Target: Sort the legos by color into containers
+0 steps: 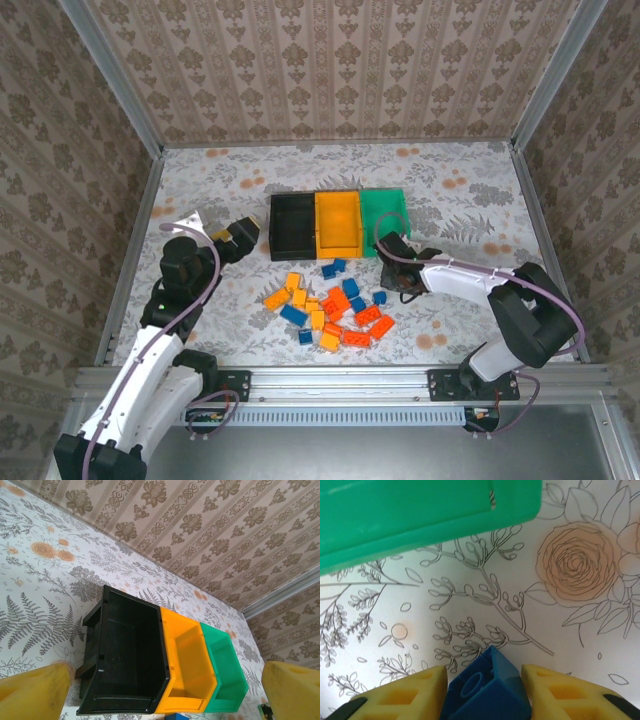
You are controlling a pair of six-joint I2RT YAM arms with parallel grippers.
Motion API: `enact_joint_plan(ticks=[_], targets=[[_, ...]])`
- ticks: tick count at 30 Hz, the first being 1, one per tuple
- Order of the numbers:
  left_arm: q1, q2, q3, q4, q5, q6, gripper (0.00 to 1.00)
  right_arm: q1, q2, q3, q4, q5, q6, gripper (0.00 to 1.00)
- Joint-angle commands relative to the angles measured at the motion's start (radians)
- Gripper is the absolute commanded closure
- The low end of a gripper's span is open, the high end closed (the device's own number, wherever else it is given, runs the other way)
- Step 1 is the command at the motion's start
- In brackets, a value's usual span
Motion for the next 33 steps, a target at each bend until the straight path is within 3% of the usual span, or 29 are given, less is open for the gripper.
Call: enact_joint_plan(ticks=[1, 7, 12, 18, 28, 33], targets=[[-0.003, 0.005, 0.001, 0.029, 0.019, -0.009, 0.0, -0.011, 0.014, -0.014, -0.003, -0.021, -0.012, 0.6], [-0.003, 0.017, -0.003, 0.036, 0.022, -0.009, 0.0, -0.023, -0.001, -0.018, -0.006, -0.016, -0.037, 0.66], [-0.003, 0.027, 0.005, 0.034, 0.028, -0.005, 0.0, -0.023, -0.102, -0.015, -0.035, -0.026, -0.102, 0.68], [-0.003, 0.043, 0.015, 0.007, 0.025, 0.006, 0.0, -0.025, -0.211, 0.109, -0.094, -0.06, -0.191, 0.68], [-0.005, 0.105, 0.058, -0.204, 0.007, 0.042, 0.0, -0.114, 0.127, 0.413, -0.047, -0.016, -0.204, 0.66], [-0.006, 0.123, 0.057, -0.274, 0.0, 0.049, 0.02, -0.14, 0.285, 0.567, -0.092, 0.013, -0.212, 0.59]])
